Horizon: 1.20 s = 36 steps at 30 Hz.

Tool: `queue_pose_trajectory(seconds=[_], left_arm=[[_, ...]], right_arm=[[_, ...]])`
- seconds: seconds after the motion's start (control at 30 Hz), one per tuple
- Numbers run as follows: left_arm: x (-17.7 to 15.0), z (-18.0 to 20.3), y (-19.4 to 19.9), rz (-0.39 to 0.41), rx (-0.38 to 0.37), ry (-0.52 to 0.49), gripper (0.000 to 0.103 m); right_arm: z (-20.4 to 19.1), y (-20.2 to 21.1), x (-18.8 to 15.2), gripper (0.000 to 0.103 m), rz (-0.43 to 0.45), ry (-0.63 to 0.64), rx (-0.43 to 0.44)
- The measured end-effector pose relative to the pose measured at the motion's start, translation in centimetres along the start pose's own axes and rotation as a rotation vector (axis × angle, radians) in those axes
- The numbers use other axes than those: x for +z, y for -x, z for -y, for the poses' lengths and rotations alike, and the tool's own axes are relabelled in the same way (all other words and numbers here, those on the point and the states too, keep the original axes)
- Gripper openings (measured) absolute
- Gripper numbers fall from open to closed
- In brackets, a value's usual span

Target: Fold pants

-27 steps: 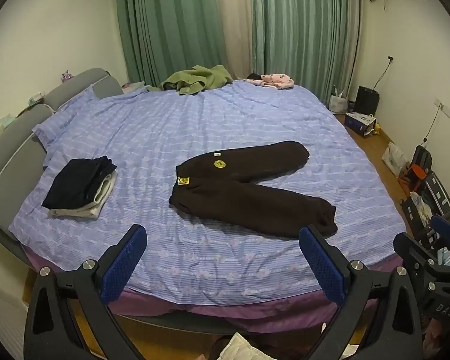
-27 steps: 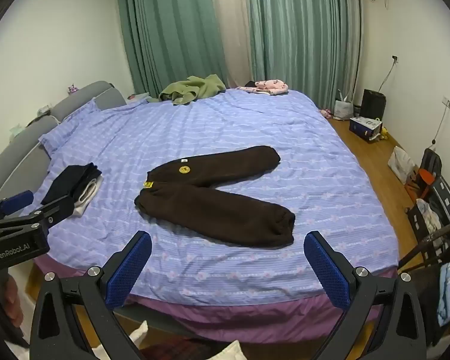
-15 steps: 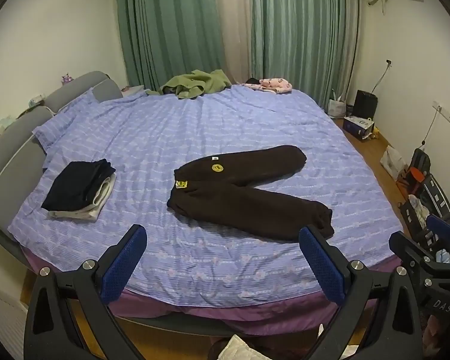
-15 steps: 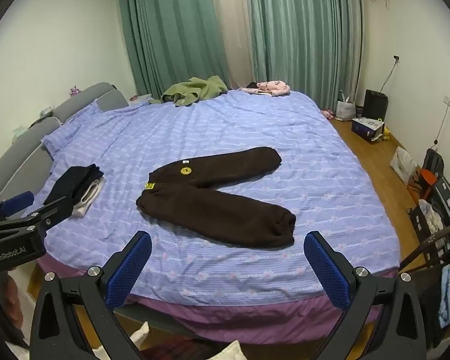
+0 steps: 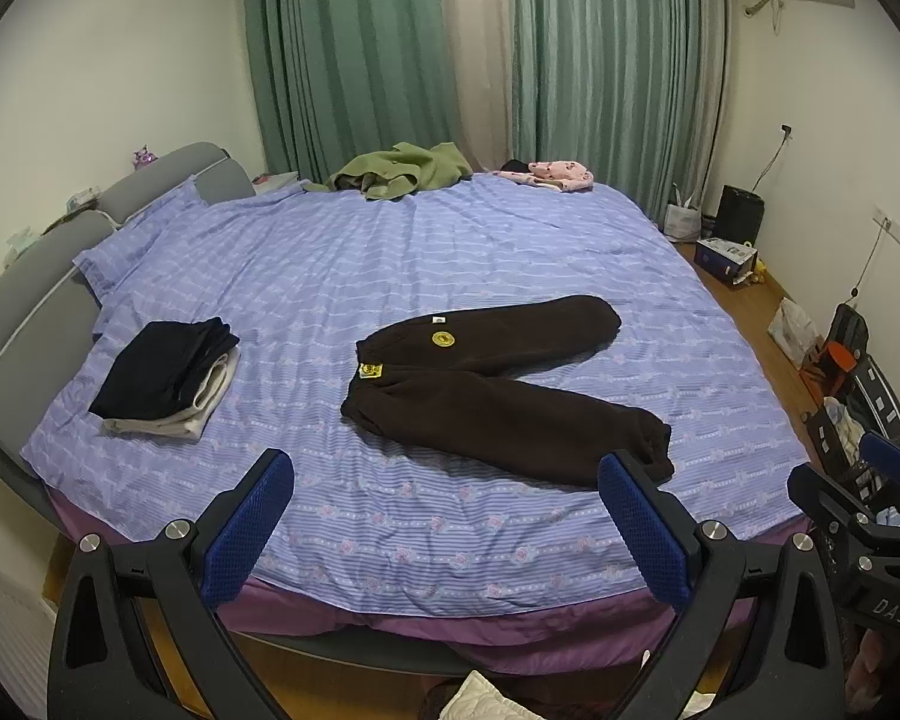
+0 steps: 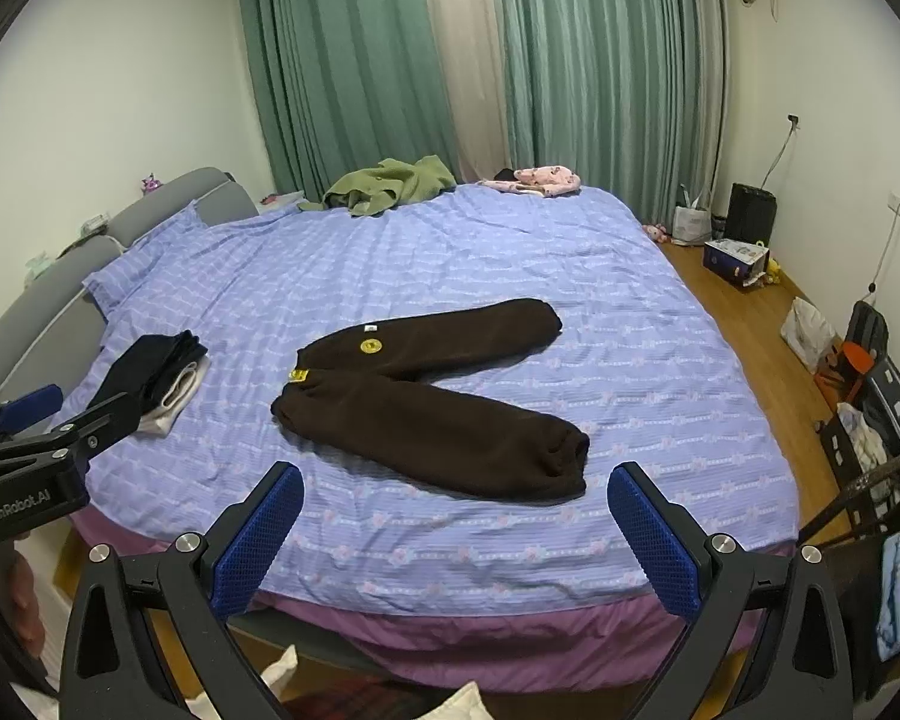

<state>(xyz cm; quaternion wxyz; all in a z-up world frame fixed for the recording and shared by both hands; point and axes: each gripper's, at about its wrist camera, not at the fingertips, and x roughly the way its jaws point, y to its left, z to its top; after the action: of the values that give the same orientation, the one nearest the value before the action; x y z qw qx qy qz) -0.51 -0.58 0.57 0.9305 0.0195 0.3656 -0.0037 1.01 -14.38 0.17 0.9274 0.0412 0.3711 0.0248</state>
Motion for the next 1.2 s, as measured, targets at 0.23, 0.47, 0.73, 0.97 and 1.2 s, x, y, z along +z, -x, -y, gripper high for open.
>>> queue_pose_trajectory(seconds=[0.23,0.47,0.73,0.97,1.2], left_arm=[[0.05,-0.04,-0.14,0.002,0.004,0.003,0.103],[0.2,-0.3,-0.27,0.003,0.004,0.008,0.103],[0.04,-0.34,-0.28,0.004,0.003,0.007,0.103],[0.06,-0.52,-0.44,0.003,0.004,0.009,0.103],[-0.01,-0.47,-0.43,0.002,0.002,0.008,0.103]], right_arm=[[0.04,0.12,0.15,0.103,0.004,-0.004,0.0],[0.07,0.01,0.12,0.103,0.005,-0.004,0.001],[0.09,-0.01,0.13,0.103,0.004,-0.006,0.0],[0.26,-0.31,0.34,0.103,0.0,-0.009,0.001],[0.29,-0.42,0.29,0.103,-0.001,-0.009,0.001]])
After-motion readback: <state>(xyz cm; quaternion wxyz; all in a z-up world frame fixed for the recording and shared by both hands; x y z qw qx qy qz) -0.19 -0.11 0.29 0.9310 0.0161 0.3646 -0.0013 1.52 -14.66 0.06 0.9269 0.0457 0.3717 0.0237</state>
